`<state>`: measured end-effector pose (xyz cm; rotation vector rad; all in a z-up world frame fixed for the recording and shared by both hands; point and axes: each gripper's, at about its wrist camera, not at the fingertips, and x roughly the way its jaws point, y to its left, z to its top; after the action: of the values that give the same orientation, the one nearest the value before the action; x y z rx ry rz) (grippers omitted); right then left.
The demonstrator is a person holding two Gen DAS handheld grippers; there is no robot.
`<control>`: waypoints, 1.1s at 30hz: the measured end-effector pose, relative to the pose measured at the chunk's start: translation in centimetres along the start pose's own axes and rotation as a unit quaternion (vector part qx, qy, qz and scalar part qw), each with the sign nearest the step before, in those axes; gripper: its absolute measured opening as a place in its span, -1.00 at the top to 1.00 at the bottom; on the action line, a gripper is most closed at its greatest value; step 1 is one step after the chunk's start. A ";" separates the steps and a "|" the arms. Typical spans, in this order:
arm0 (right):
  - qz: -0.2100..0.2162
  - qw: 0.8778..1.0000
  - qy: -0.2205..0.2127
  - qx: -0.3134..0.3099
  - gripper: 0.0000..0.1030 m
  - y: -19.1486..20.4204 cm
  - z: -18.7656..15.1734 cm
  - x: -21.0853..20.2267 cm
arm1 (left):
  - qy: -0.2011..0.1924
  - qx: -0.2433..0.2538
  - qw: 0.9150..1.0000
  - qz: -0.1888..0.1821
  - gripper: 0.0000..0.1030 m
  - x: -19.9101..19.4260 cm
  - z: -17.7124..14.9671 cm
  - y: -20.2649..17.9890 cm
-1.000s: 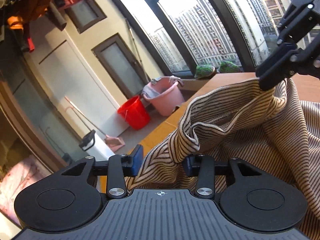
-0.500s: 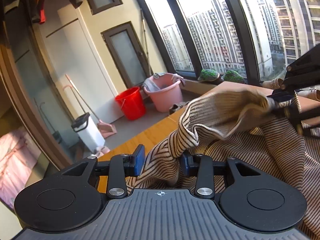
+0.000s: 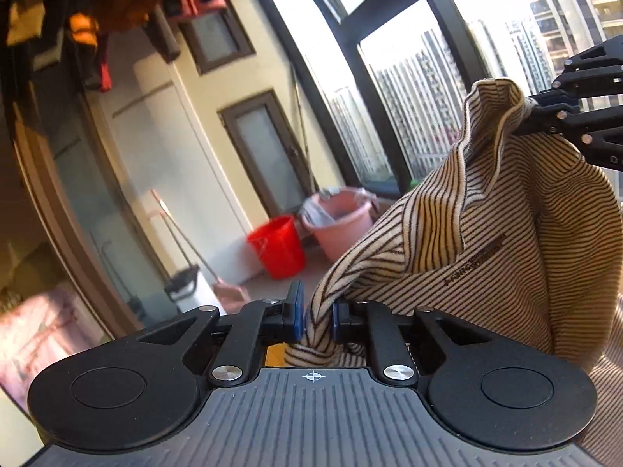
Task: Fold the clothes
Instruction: 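Lift the sweatshirt by the hem with both grippers and shake it out, then lay the sweatshirt flat on the table and open both grippers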
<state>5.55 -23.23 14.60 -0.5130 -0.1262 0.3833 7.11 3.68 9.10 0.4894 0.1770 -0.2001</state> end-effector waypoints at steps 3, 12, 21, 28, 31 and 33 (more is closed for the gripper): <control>-0.028 0.996 -0.079 -0.010 0.87 -2.0 4.2 -5.0 | -0.089 0.029 0.995 0.033 0.57 -7.5 4.1 0.4; -0.078 0.974 -0.202 -0.071 0.87 -3.9 11.3 -16.0 | -0.241 0.103 0.957 0.121 0.42 -19.9 9.5 -1.9; -0.023 0.986 -0.162 0.021 0.87 -6.8 11.4 -15.1 | -0.234 0.088 0.963 0.099 0.16 -20.2 9.6 -2.1; 0.002 0.997 0.024 0.075 0.85 -6.2 3.0 2.8 | -0.100 0.060 0.989 0.093 0.26 -2.4 5.2 -1.7; -0.016 0.988 0.125 0.091 0.53 -5.2 -2.7 11.6 | -0.003 0.027 0.996 0.081 0.18 6.6 1.9 -1.5; -0.036 0.980 0.161 0.111 0.47 -5.1 -5.6 14.0 | 0.065 -0.007 0.996 0.063 0.17 10.6 -0.7 -0.9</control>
<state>21.25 -24.40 12.60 -0.3435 0.2095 0.2350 17.03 1.68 5.83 0.4991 0.2741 -0.0442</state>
